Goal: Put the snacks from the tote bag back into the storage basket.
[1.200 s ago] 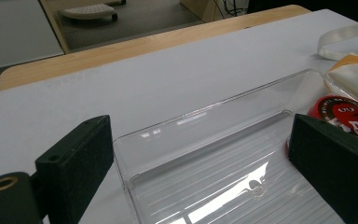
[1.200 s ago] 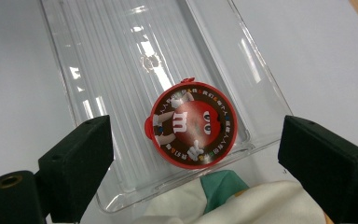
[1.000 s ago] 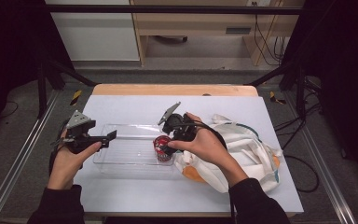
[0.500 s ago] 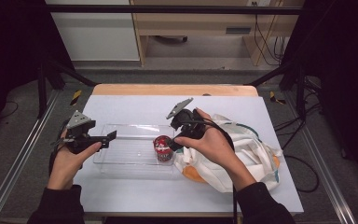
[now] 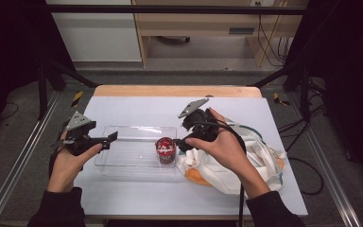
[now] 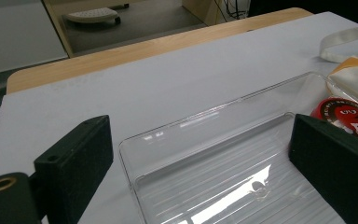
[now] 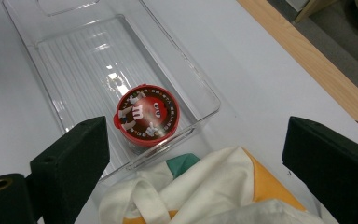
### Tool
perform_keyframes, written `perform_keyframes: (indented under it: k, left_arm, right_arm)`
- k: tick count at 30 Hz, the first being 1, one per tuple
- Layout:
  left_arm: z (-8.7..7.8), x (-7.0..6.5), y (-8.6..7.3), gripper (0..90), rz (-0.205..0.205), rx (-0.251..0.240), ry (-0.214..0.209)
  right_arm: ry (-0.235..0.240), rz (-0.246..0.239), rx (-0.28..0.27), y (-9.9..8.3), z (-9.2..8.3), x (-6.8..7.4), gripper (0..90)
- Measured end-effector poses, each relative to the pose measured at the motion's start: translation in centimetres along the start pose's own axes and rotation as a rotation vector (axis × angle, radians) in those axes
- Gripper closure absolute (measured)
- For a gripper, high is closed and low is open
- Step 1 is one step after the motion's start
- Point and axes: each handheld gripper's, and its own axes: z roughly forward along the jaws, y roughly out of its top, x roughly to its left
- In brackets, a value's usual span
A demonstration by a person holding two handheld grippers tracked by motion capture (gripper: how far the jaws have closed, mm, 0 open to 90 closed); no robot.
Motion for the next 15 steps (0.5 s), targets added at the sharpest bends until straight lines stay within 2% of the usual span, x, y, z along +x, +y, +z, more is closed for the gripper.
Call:
perform_keyframes:
  k: [15]
  left_arm:
    - [0.0, 0.0, 0.0, 5.5, -0.004, -0.006, -0.002]
  right_arm:
    - [-0.041, 0.036, -0.043, -0.9, -2.0, -0.7, 6.7]
